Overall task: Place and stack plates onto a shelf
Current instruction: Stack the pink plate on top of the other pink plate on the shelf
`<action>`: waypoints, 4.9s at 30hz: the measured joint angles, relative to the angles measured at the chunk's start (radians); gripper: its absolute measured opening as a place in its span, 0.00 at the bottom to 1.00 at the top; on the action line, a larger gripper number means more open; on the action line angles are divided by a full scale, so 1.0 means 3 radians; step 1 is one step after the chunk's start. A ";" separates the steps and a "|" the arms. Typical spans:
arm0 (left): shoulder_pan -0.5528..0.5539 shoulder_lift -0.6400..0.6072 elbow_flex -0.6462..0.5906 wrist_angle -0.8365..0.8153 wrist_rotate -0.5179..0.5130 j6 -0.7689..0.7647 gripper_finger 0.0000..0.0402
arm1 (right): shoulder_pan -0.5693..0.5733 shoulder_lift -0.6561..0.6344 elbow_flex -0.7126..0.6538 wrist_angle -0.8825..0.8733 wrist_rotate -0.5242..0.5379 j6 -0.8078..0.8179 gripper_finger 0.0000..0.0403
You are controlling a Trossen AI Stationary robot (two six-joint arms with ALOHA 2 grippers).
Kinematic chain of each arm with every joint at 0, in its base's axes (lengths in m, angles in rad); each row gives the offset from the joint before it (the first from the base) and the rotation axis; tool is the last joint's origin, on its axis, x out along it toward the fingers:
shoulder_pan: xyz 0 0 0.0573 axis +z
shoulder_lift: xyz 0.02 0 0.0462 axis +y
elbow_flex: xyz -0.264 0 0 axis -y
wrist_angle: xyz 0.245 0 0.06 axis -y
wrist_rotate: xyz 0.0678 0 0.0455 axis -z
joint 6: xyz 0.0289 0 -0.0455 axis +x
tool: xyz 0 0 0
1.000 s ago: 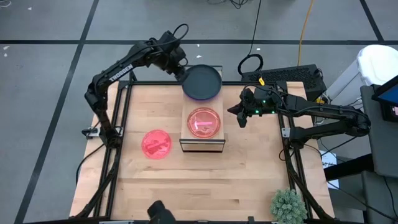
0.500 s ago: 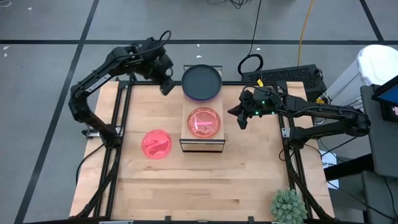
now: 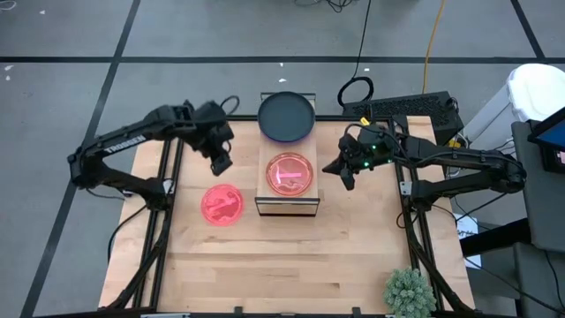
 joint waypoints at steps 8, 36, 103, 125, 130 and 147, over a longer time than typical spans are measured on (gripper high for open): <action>-0.0012 0.0022 -0.1054 0.0238 0.0092 -0.0381 0.48 | 0.0256 0.0000 0.0000 0.0000 -0.0090 0.0314 0.00; 0.0085 0.0031 -0.2406 0.1204 -0.0281 -0.1349 0.62 | 0.0363 0.0000 0.0000 0.0000 -0.0086 0.0171 0.00; 0.0074 -0.0525 -0.2134 0.0905 -0.0079 -0.1585 0.00 | 0.0362 0.0000 0.0000 -0.0001 -0.0078 0.0141 0.00; 0.0075 -0.0825 -0.0829 -0.0187 -0.0567 -0.1594 0.00 | 0.0361 -0.0001 0.0000 0.0179 0.0224 0.0429 0.00; 0.0075 -0.0825 -0.0448 -0.0194 -0.0823 -0.1666 0.00 | 0.0357 -0.0001 0.0000 0.0380 0.0571 0.0821 0.00; 0.0075 -0.0644 -0.0092 0.1596 -0.1246 -0.1623 0.00 | 0.0351 -0.0001 0.0001 0.1421 0.1749 -0.0038 0.17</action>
